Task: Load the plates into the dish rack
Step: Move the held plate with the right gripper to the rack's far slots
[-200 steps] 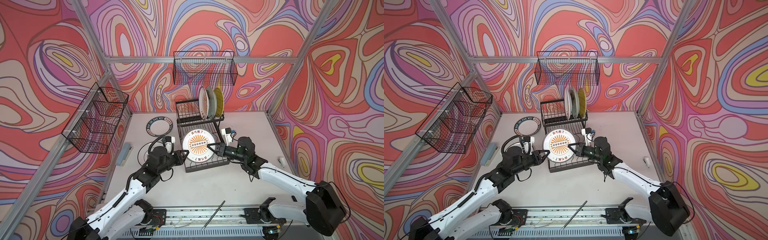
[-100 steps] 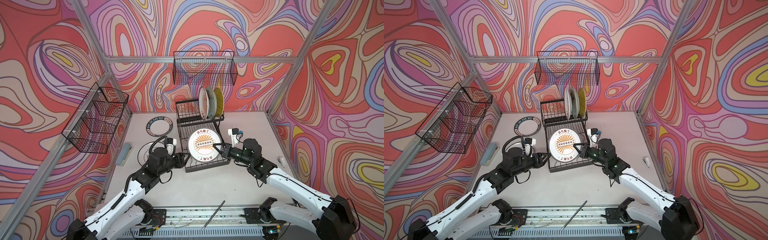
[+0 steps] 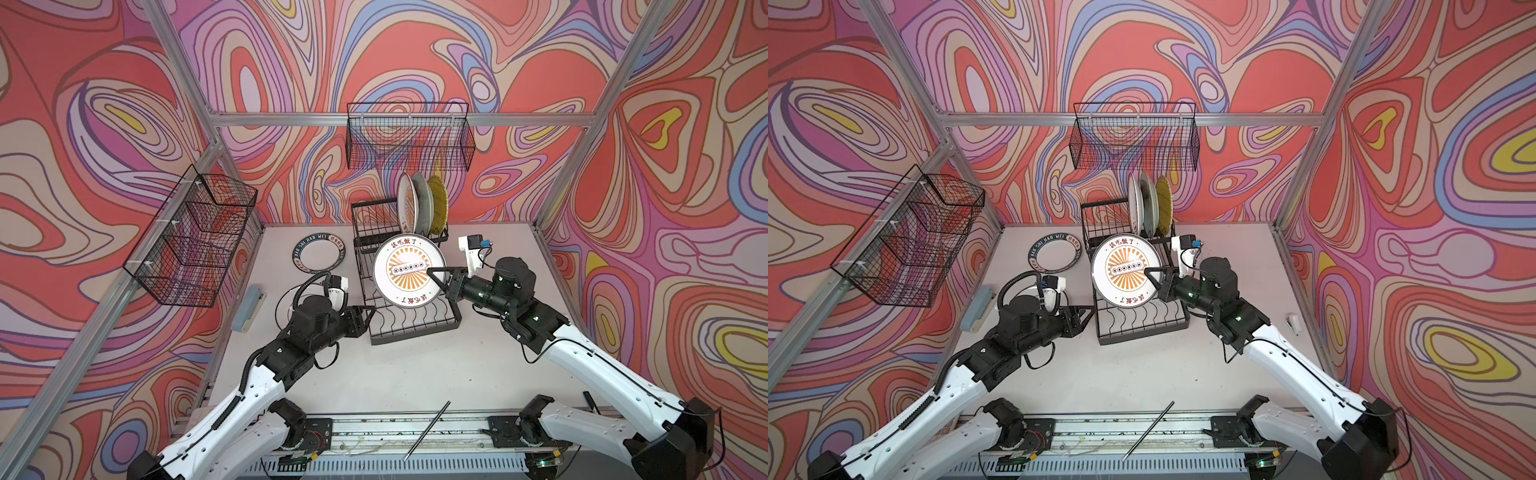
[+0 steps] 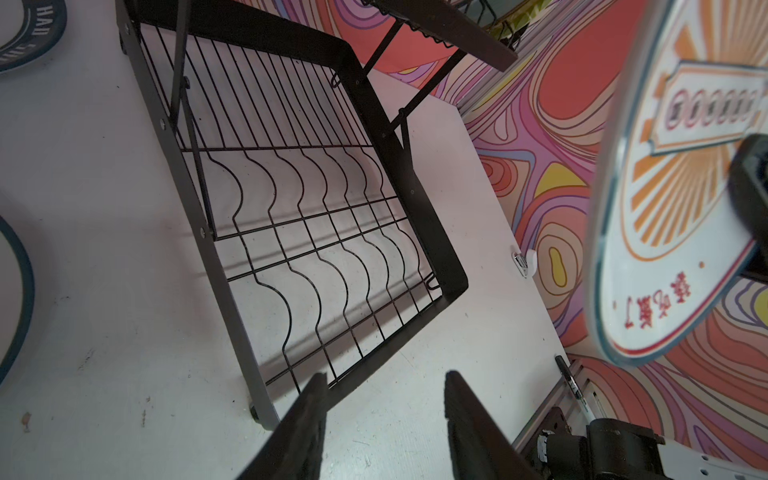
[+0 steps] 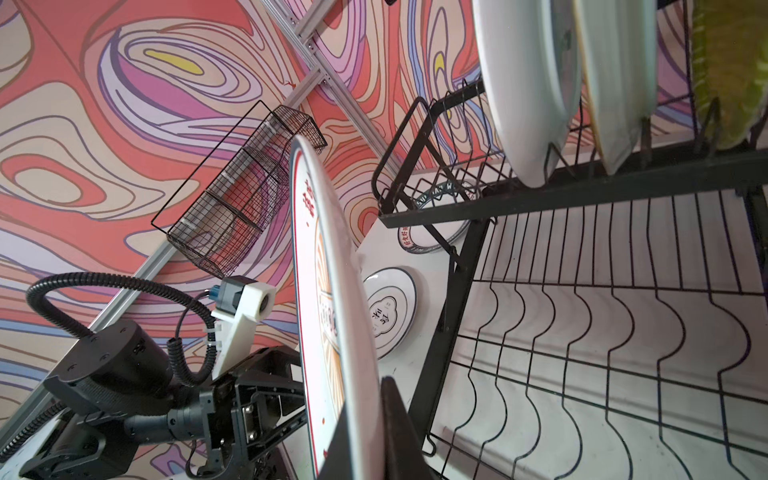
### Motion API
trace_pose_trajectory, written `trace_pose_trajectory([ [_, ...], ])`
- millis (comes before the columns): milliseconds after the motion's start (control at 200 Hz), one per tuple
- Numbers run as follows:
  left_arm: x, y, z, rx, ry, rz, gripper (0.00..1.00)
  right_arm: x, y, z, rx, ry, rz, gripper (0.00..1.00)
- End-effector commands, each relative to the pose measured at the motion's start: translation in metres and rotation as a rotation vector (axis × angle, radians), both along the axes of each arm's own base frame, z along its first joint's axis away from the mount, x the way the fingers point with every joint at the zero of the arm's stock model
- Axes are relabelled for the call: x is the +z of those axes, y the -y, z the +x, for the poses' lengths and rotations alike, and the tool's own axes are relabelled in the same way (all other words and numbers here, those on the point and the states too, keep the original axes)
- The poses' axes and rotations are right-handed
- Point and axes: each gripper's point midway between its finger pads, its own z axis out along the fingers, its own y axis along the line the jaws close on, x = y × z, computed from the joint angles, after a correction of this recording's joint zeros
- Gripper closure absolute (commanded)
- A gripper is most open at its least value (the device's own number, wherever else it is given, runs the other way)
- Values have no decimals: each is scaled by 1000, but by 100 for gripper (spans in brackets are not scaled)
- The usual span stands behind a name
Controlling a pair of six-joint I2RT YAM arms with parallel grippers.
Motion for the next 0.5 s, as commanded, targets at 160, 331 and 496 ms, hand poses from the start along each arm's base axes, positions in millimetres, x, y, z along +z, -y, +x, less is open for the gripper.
trace_pose_trajectory([
  [160, 2, -9, 0, 42, -14, 40, 51, 55, -5, 16, -29, 130, -7, 100],
  [331, 4, -10, -2, 44, -16, 34, 51, 77, -18, 27, -78, 184, -55, 100],
  [496, -3, -16, -8, 57, -33, 39, 51, 92, -24, 42, -255, 218, -132, 100],
])
